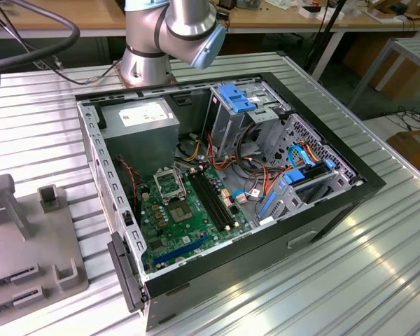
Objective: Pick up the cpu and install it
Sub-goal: 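Pick up the cpu and move it towards the insertion slot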
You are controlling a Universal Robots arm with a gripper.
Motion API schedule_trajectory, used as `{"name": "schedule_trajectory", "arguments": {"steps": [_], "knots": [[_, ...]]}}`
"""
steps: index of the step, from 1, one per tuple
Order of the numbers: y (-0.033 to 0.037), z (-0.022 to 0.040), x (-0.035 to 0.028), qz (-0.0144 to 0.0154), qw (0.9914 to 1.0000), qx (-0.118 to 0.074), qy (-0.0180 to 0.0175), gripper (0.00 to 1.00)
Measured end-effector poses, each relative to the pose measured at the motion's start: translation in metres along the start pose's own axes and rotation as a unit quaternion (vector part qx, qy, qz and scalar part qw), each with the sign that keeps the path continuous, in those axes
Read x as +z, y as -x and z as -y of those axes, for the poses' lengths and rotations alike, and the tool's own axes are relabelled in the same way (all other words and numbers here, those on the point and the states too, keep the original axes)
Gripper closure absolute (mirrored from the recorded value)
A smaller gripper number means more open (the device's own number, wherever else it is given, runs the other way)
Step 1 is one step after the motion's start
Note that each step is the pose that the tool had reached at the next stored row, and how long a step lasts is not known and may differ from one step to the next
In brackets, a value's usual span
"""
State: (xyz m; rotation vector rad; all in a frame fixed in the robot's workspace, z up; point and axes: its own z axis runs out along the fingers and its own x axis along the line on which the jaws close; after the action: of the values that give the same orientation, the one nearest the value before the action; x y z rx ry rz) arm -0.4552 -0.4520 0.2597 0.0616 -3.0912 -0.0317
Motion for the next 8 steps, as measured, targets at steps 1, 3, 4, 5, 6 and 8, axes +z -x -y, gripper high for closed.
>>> {"name": "schedule_trajectory", "arguments": {"steps": [1,3,4,5,6,8], "knots": [[0.0000,0.0000,-0.0001,0.0000,1.00000,0.000,0.0000,0.53],[0.0000,0.0000,-0.0006,0.0000,1.00000,0.000,0.0000,0.53],[0.0000,0.0000,-0.0008,0.0000,1.00000,0.000,0.0000,0.53],[0.0000,0.0000,-0.0009,0.0000,1.00000,0.000,0.0000,0.53],[0.0000,0.0000,-0.0010,0.0000,1.00000,0.000,0.0000,0.53],[0.0000,0.0000,-0.0011,0.0000,1.00000,0.000,0.0000,0.53]]}}
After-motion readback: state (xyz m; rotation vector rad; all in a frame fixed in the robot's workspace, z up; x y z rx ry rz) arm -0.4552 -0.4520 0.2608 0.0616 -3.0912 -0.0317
